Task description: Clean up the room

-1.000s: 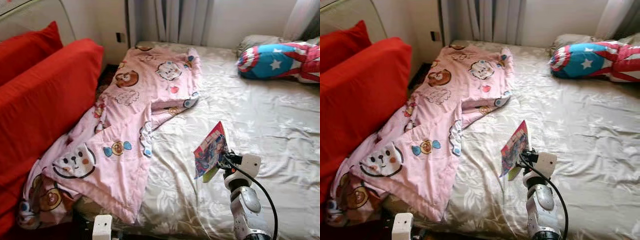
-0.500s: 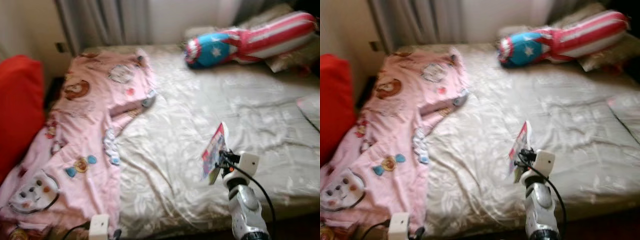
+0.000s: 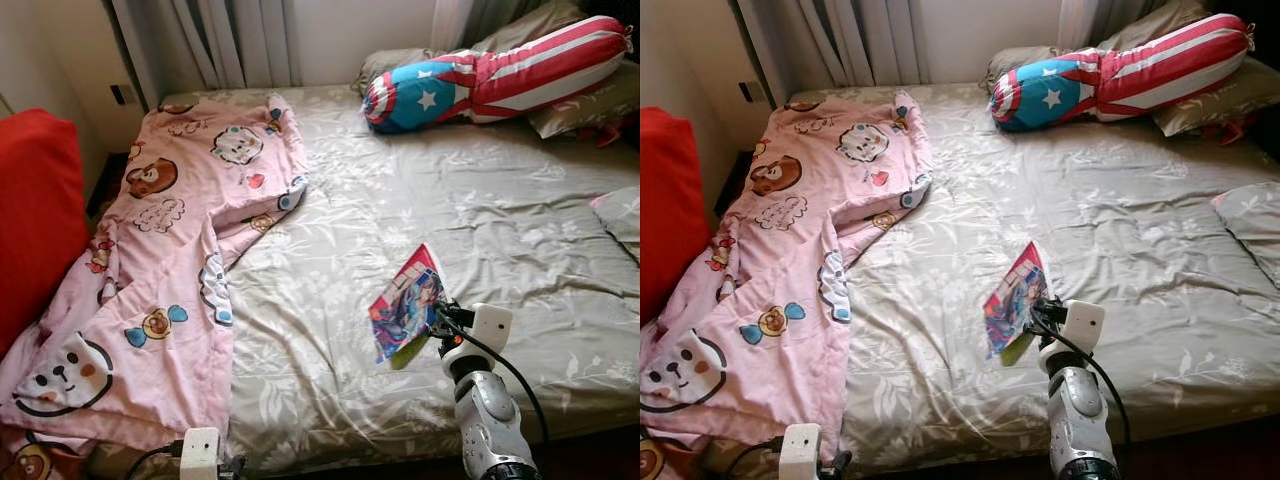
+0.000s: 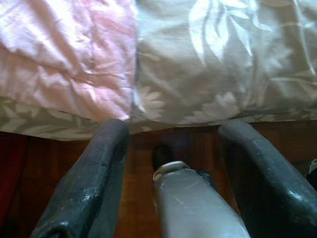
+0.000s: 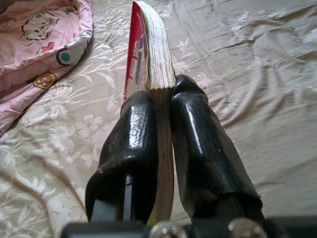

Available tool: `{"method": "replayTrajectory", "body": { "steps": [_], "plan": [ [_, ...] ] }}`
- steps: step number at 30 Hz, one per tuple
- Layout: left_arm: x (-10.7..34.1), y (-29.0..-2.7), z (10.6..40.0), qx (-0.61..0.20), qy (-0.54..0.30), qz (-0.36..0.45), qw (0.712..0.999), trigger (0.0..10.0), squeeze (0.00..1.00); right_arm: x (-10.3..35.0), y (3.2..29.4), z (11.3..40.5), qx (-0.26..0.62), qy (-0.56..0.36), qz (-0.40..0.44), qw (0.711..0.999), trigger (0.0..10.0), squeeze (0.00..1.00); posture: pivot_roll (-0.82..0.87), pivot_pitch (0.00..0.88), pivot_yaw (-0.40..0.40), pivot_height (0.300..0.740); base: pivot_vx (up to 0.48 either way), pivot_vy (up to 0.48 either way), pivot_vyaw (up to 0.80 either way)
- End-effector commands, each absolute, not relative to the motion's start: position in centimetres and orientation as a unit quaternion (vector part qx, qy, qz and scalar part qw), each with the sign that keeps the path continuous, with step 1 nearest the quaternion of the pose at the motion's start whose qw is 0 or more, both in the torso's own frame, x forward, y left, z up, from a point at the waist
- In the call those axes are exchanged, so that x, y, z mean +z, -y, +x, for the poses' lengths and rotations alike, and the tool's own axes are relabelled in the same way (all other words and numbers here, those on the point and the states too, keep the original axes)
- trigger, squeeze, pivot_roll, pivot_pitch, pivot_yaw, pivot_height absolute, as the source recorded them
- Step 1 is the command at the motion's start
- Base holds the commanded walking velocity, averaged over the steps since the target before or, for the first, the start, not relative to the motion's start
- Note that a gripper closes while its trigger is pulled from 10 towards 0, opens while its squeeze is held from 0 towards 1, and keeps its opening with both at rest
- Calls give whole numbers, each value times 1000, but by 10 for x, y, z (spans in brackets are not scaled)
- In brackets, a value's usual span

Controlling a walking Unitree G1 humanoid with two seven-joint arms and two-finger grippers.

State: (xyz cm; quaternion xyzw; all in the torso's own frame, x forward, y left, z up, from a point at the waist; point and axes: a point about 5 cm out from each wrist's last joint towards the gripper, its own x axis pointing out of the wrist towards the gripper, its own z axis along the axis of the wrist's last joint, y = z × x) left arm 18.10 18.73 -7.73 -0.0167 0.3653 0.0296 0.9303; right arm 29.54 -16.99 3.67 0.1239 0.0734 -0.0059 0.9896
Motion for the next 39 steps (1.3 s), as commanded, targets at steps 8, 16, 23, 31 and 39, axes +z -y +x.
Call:
{"method": "replayTrajectory", "body": {
  "steps": [8, 16, 23, 31, 39],
  "plan": [
    [-83, -187, 171, 26, -392, -15, 920, 10000, 0, 44, 169, 297, 7, -50, 86, 995, 10000, 0, -55, 120, 2, 740, 0, -448, 594],
    [-84, -189, 169, 27, -397, -15, 917, 10000, 0, 42, 170, 296, -3, -53, 96, 994, 10000, 0, -53, 120, 3, 740, 0, -467, 98],
    [-85, -189, 168, 26, -399, -14, 916, 10000, 0, 41, 171, 296, -5, -52, 97, 994, 10000, 0, -54, 121, 3, 740, 0, -469, 0],
    [-85, -189, 168, 27, -401, -16, 916, 10000, 0, 41, 171, 296, -5, -52, 96, 994, 10000, 0, -53, 122, 2, 740, 0, -469, 0],
    [-86, -190, 167, 27, -402, -16, 915, 10000, 0, 41, 171, 296, -6, -53, 97, 994, 10000, 0, -53, 125, 2, 740, 0, -469, 0]
  ]
}}
